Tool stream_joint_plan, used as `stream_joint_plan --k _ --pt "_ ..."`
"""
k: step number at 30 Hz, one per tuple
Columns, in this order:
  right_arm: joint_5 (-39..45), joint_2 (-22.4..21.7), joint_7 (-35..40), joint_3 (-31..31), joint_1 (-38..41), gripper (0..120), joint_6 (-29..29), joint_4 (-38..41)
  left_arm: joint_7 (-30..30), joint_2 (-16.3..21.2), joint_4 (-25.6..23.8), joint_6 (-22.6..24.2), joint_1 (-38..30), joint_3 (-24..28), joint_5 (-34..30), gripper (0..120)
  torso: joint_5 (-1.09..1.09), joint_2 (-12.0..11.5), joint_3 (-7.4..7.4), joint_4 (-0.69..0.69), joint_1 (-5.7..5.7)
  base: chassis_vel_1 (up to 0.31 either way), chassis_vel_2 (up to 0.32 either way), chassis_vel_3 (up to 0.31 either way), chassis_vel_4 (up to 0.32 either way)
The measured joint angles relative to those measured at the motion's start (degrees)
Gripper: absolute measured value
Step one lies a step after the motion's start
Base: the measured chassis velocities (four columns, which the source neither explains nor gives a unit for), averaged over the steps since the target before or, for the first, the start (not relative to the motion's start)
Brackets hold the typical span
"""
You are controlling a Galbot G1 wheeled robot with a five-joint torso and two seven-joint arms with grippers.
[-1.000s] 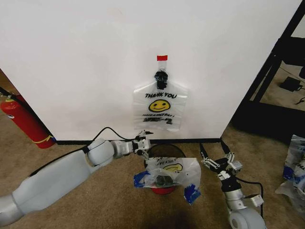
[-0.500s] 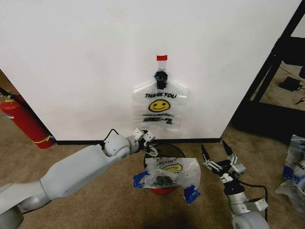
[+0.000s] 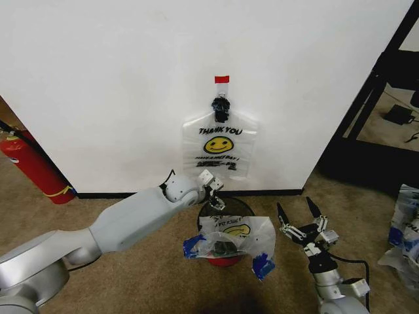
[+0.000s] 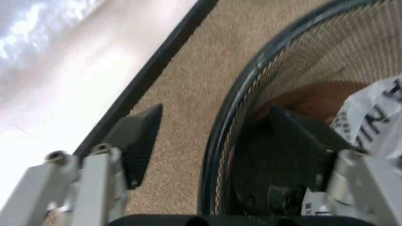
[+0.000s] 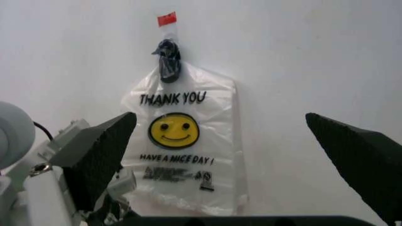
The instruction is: Pick up the garbage bag from the wall and place it over the trash bin.
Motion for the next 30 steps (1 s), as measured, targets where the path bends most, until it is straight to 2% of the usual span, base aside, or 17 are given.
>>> stream_joint_plan --k 4,6,10,12,15,20,25,26,27,28,29,30 --pt "-0.05 -0.26 -0.21 0.16 -0.55 100 0.26 0.53 0.01 0.31 0.37 -0.19 0.43 0.76 0.66 48 -0.01 0.0 0.0 0.0 0.0 0.0 0.0 0.0 0.0" --pt "-0.06 -0.26 -0.22 0.16 -0.57 100 0.28 0.55 0.02 0.4 0.36 -0.21 0.46 0.79 0.68 47 0.0 0.0 0.0 0.0 0.0 0.0 0.0 0.0 0.0" --pt "-0.27 -0.3 -0.29 0.16 -0.73 100 0.37 0.81 0.39 1.47 -0.51 -0.3 0.77 0.95 0.94 26 0.0 0.0 0.0 0.01 0.0 0.0 0.0 0.0 0.0" --pt "-0.32 -0.31 -0.28 0.15 -0.74 100 0.39 0.88 0.44 1.63 -0.67 -0.32 0.88 0.95 0.99 25 -0.01 0.0 0.0 0.01 0.0 0.0 0.0 0.0 0.0" --pt "-0.41 -0.4 -0.26 0.13 -0.87 100 0.46 1.39 0.17 1.93 -1.64 -0.41 1.95 0.28 0.69 11 -0.01 0.0 0.0 0.01 0.0 0.0 0.0 0.0 0.0" --pt "-0.41 -0.56 0.13 0.14 -0.95 100 0.72 1.65 -2.73 2.98 -3.67 -0.49 4.1 -1.84 -3.23 6 -0.03 0.0 0.0 -0.02 0.0 0.0 0.0 0.0 0.0" --pt "-0.2 -0.99 0.72 -0.19 -0.59 100 0.92 1.63 -24.49 5.26 -8.16 -0.5 9.22 -8.37 -23.13 5 0.0 0.0 0.0 -0.01 0.0 0.0 0.0 0.0 0.0" --pt "-0.2 -0.99 0.72 -0.19 -0.59 100 0.92 1.63 -24.49 5.26 -8.16 -0.5 9.22 -8.37 -23.13 5 0.0 0.0 0.0 -0.01 0.0 0.0 0.0 0.0 0.0" --pt "0.13 -1.22 0.98 -0.42 -0.24 100 0.93 1.47 -30.6 5.89 -9.4 -0.51 10.79 -10.58 -29.11 5 -0.01 0.0 0.0 -0.01 0.0 0.0 0.0 0.0 0.0" --pt "0.3 -1.31 1.04 -0.5 -0.12 100 0.93 1.39 -32.3 6.2 -9.84 -0.51 11.34 -11.38 -30.84 5 -0.02 0.0 0.0 -0.01 0.0 0.0 0.0 0.0 0.0" --pt "1.26 -1.83 1.32 -0.89 0.54 100 0.86 1.02 -38.55 7.88 -12.05 -0.5 14.06 -15.33 -36.89 5 -0.02 0.0 0.0 -0.01 0.0 0.0 0.0 0.0 0.0" --pt "1.62 -2.1 1.49 -1.04 0.83 100 0.76 0.81 -40.85 8.6 -13.1 -0.5 15.45 -17.59 -38.78 5 0.0 0.0 0.0 0.02 0.0 0.0 0.0 0.0 0.0"
